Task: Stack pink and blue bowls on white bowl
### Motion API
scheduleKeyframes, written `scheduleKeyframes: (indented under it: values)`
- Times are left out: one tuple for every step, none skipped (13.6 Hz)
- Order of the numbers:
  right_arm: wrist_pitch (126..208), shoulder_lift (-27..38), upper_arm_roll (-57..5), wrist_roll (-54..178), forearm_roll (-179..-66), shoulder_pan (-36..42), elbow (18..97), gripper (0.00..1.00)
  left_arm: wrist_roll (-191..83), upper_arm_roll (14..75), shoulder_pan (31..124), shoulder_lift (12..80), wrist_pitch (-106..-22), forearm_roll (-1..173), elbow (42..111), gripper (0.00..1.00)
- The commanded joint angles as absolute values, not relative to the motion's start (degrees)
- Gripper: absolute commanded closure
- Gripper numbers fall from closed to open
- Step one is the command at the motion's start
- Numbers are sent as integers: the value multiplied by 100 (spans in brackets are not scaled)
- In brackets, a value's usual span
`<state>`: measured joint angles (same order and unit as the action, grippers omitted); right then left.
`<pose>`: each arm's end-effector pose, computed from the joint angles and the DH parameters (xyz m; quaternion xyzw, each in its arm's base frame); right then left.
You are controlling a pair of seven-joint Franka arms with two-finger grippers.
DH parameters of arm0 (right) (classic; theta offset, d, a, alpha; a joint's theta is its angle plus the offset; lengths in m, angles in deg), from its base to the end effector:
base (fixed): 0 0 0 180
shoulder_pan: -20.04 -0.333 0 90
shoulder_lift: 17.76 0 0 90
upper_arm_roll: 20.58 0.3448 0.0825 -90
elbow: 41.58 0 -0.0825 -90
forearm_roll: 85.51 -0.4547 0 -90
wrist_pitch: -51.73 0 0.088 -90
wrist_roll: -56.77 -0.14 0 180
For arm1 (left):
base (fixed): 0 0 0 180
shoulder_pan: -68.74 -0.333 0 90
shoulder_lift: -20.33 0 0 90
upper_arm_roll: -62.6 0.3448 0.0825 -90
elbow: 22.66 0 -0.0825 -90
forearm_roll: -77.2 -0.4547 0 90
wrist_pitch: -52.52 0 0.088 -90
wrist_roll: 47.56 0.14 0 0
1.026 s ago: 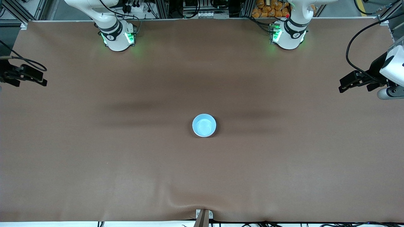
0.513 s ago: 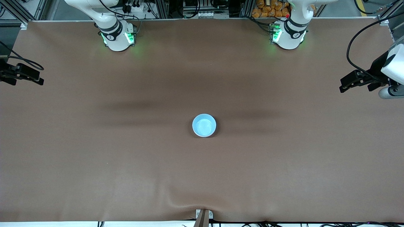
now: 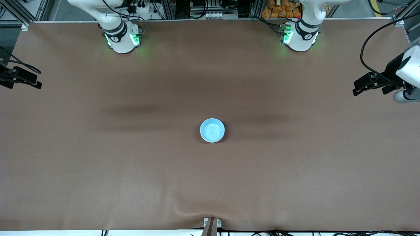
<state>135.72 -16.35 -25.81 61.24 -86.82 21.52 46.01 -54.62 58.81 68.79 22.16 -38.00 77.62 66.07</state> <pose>0.6158 -0.0684 0.6190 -0.9988 0.0189 0.0424 0.0145 0.6354 -0.0431 0.6130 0.9996 0.0281 -0.0008 0.0047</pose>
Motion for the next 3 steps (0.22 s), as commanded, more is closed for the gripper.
scheduleKeyframes:
  values:
    - [13523,-1609,-2497,6187,-8630,2232,4561,0,-5371,5908,6865,2165,-3678,7905,6558,0]
    - [13514,-1609,-2497,6187,-8630,2223,4561,0,-5371,5908,6865,2165,-3678,7905,6558,0]
    - [13505,-1609,-2497,6187,-8630,2223,4561,0,-5371,5908,6865,2165,-3669,7905,6558,0]
